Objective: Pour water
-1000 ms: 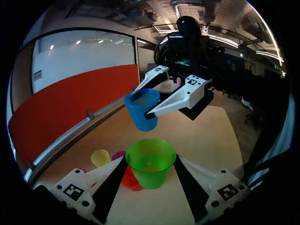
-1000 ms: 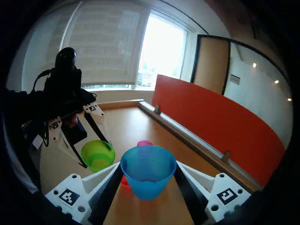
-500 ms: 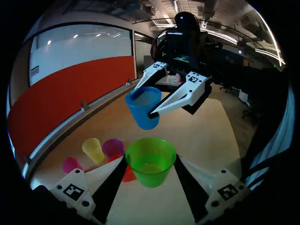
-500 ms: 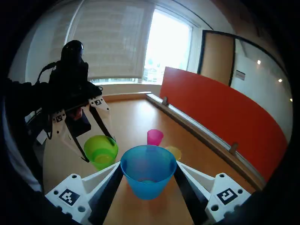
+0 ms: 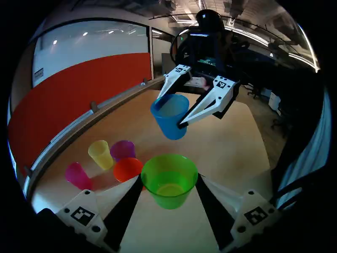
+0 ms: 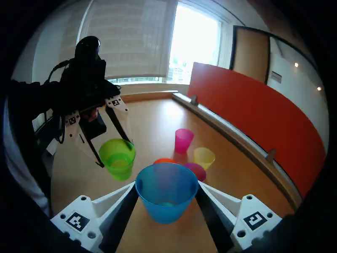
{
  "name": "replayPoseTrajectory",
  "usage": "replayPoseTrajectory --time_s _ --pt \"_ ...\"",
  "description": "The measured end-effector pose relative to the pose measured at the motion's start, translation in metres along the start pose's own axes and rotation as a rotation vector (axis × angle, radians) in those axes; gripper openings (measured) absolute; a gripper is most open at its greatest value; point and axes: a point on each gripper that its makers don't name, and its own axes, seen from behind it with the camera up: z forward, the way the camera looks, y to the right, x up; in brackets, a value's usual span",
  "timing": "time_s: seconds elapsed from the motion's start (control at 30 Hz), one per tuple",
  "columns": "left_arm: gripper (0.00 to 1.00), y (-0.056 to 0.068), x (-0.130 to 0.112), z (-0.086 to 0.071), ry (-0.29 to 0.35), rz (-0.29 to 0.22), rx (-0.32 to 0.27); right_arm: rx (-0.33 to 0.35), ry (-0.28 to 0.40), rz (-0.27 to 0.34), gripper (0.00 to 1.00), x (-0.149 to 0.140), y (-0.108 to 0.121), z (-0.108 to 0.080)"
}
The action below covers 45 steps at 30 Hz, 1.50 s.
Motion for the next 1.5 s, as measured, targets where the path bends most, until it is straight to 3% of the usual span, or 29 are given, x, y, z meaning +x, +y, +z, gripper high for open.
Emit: replayPoseTrajectory --time_s 0.7,1.5 --pt "0.87 0.006 -0.045 0.003 -0.048 -0.051 0.005 0.068 -0.093 0.011 0.92 -0.057 -0.028 0.013" --pt "0.87 0.007 -0.076 0.012 -0.108 -0.065 0.001 0.126 -0.143 0.033 0.91 -0.094 -0.055 0.028"
